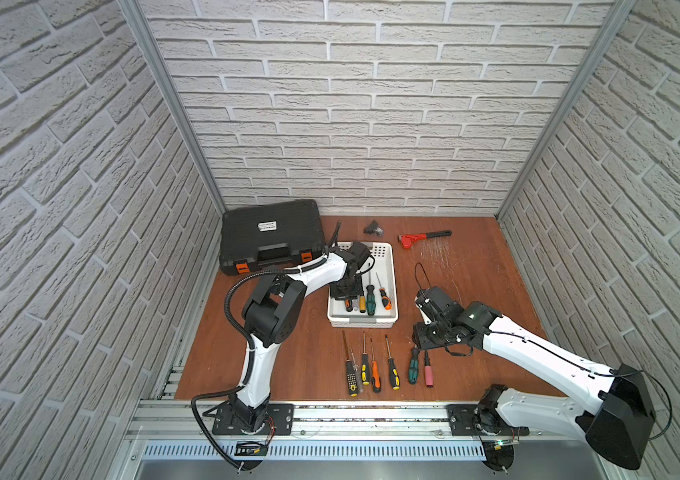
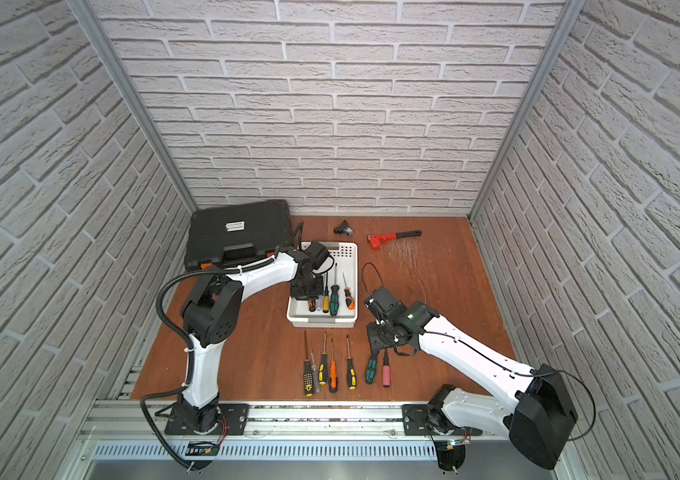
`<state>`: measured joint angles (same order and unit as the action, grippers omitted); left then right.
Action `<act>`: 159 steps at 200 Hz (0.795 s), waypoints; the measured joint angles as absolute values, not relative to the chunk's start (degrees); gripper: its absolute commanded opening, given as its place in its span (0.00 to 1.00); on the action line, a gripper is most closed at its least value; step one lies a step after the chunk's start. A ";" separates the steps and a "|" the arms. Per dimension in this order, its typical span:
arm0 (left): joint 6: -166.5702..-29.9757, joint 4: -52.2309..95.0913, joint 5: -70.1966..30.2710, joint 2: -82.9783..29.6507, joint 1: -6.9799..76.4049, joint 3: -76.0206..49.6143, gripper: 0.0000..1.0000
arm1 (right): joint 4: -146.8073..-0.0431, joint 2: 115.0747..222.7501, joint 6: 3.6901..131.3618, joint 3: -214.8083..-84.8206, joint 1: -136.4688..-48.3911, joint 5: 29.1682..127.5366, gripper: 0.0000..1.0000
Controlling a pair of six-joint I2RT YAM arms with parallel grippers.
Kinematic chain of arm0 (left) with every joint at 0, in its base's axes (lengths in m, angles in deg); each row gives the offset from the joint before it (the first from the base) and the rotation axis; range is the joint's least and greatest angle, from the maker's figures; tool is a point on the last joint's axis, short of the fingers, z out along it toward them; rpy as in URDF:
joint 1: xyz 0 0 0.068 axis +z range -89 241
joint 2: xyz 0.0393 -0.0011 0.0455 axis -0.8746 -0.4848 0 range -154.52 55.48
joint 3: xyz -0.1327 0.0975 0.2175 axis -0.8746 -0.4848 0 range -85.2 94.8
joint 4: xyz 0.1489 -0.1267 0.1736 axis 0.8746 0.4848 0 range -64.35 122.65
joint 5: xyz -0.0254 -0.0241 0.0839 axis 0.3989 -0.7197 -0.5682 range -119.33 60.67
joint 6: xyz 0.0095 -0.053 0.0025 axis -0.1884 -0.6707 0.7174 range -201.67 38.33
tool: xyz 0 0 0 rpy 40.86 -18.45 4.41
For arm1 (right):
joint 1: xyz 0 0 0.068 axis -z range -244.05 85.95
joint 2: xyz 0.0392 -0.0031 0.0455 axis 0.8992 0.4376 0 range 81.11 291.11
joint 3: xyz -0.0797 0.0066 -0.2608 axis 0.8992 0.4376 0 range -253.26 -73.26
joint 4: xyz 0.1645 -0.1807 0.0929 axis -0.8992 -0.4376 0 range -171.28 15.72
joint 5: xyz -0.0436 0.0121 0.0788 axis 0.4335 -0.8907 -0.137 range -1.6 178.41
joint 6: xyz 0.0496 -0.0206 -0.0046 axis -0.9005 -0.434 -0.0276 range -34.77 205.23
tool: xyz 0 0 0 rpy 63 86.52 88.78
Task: Put the screwdriver in the bin
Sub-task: 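Carry the orange screwdriver into the basket with the left gripper while the right gripper lowers, then release the orange screwdriver in the basket while the right gripper grasps the pink-handled screwdriver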
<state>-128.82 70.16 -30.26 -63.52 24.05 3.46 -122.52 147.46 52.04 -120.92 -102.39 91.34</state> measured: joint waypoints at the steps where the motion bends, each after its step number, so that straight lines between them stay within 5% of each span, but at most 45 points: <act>1: -128.82 70.14 -30.24 -63.54 24.05 3.46 0.14 | -122.50 147.46 52.01 -120.92 -102.39 91.34 0.48; 66: -127.47 68.28 -30.00 -63.19 24.14 2.37 0.47 | -122.28 147.81 49.06 -119.15 -101.76 90.91 0.47; 159: -122.05 65.66 -30.07 -44.77 22.65 -2.14 0.57 | -122.17 147.44 43.82 -114.67 -102.96 87.24 0.43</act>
